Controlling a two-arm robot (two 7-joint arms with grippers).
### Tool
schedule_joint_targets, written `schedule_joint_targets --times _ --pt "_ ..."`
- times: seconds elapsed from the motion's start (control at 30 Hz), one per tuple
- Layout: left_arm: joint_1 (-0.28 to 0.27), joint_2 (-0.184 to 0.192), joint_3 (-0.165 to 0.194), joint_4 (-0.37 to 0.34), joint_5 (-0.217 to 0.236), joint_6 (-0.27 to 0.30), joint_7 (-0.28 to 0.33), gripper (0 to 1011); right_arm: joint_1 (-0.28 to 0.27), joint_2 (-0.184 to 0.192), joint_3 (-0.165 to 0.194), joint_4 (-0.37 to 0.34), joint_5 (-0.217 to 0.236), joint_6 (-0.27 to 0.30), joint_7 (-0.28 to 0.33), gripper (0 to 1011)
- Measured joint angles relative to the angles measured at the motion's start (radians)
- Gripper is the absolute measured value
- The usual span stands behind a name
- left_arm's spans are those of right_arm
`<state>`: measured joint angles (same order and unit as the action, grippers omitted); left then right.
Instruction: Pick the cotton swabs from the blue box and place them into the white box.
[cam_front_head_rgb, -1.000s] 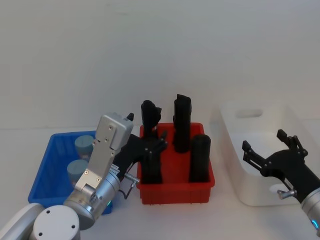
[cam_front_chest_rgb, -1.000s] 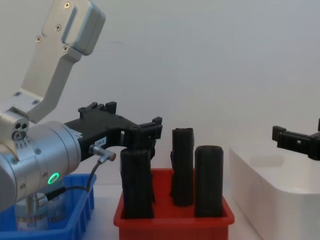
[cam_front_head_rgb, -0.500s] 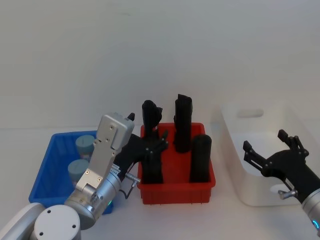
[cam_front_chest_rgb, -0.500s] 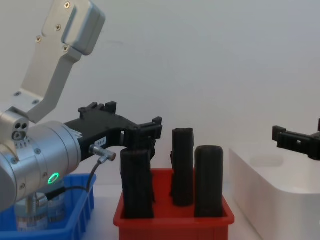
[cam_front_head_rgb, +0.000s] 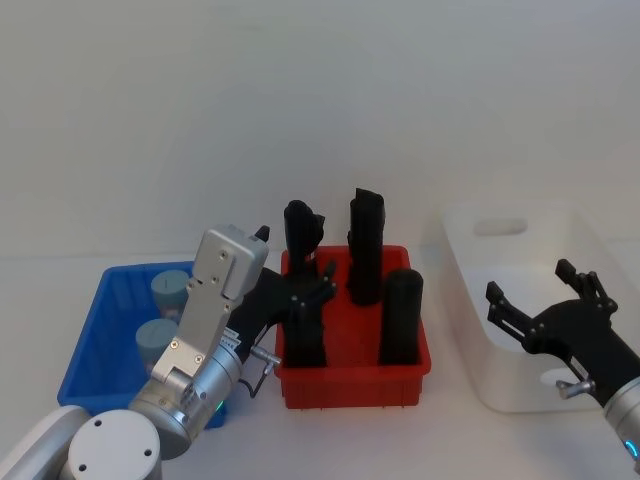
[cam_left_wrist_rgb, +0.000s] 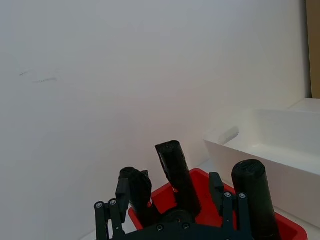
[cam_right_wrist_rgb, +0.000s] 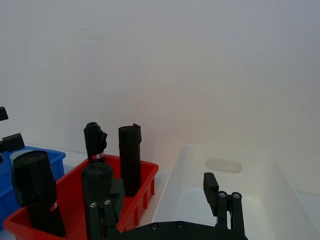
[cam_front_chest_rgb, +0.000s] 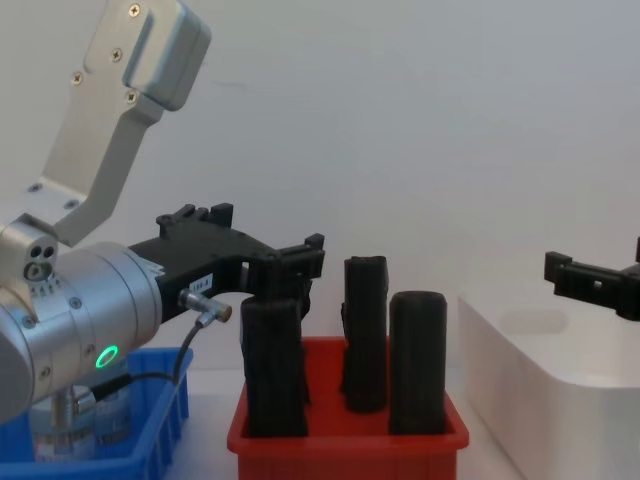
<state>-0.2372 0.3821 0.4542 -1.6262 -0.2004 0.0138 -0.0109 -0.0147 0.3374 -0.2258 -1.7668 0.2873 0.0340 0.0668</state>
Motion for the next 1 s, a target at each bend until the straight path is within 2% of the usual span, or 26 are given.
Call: schedule_joint_targets --times 1.0 --pt "0.0 0.0 0.0 0.0 0.0 0.0 0.0 1003 0.002 0.0 0.0 0.0 0.0 0.0 0.008 1001"
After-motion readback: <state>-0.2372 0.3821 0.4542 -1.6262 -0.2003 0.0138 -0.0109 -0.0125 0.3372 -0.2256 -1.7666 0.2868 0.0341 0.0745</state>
